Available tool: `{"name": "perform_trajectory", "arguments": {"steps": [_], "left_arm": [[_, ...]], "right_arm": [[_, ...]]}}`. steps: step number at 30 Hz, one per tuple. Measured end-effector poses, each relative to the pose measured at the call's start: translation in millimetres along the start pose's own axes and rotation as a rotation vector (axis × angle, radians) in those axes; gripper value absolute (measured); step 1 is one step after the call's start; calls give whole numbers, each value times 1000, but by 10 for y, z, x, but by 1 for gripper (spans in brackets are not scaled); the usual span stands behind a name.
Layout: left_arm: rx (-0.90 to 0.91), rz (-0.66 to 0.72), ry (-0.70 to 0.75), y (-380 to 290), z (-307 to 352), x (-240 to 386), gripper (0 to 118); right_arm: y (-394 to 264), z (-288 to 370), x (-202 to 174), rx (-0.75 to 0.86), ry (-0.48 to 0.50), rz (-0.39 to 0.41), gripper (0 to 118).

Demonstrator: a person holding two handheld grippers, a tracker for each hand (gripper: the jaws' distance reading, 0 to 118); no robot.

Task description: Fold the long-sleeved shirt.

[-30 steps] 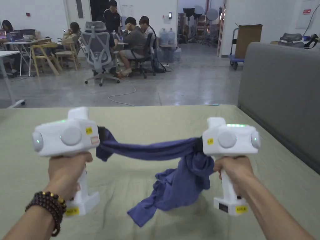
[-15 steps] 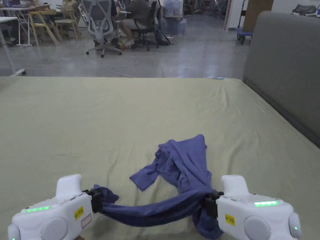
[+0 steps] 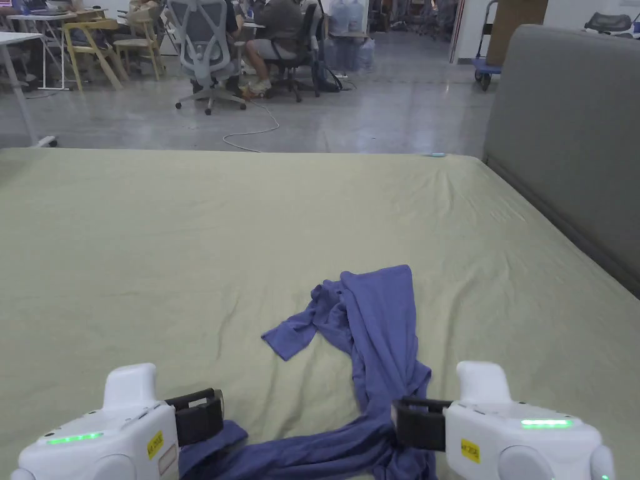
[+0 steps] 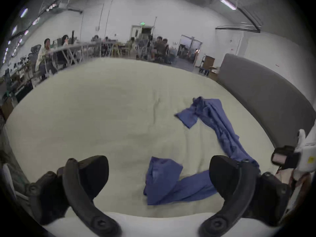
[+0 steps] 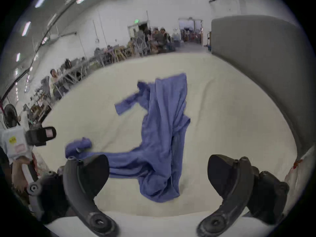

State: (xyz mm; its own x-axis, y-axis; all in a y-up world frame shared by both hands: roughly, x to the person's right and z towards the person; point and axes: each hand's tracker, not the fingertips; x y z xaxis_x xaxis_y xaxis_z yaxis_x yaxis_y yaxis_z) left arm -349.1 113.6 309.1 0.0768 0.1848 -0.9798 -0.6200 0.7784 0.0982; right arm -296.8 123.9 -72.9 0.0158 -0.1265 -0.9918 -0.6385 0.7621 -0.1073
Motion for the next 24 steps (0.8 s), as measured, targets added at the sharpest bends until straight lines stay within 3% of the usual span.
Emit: {"name": "perform_trajectory", "arguments": {"steps": [1, 2, 3, 4, 5, 6, 8, 9, 10, 11, 12, 13, 18, 20, 22, 23, 24], "left_arm": [[-10, 0, -7, -87, -12, 35, 114], [-21, 5, -33, -95, 22, 50, 101], [-9, 20, -82, -100, 63, 68, 69], [20, 34, -119, -103, 83, 91, 3], [24, 37, -113, -38, 106, 121, 0], [31, 39, -82, -26, 105, 179, 0], [1, 17, -97, 22, 90, 234, 0], [5, 20, -121, 61, 175, 289, 0], [17, 23, -137, 89, 203, 332, 0], [25, 17, -153, 135, 206, 391, 0], [28, 11, -157, 189, 191, 453, 0], [27, 10, -177, 258, 152, 463, 0], [33, -72, -231, 699, -210, 802, 0], [22, -124, -287, 914, -413, 1017, 0], [16, -137, -338, 1082, -681, 1278, 5], [20, -159, -366, 1176, -878, 1403, 26], [2, -160, -390, 1269, -1112, 1516, 62]], "right_arm": [[22, 72, 8, 17, -4, -16, 110], [35, 124, 23, 27, 13, -18, 92], [45, 159, 27, 39, 24, -8, 52], [52, 142, 13, 37, 0, 8, 0], [52, 79, 3, 13, -52, 23, 0], [23, 12, 3, 13, -89, 36, 0], [-13, -72, 64, 3, -47, 17, 0], [-41, -122, 82, 4, -48, -13, 20], [-80, -174, 102, 5, -45, -26, 69], [-129, -186, 123, -4, -49, -24, 97], [-168, -282, 134, -63, -50, -17, 99], [-208, -357, 151, -103, -52, -22, 92], [-394, -616, 167, -156, -26, -56, 92], [-408, -732, 147, -177, -36, -50, 78], [-404, -916, 151, -204, -33, -46, 50], [-379, -907, 109, -207, -20, -51, 45], [-378, -967, 100, -221, -9, -57, 43]]}}
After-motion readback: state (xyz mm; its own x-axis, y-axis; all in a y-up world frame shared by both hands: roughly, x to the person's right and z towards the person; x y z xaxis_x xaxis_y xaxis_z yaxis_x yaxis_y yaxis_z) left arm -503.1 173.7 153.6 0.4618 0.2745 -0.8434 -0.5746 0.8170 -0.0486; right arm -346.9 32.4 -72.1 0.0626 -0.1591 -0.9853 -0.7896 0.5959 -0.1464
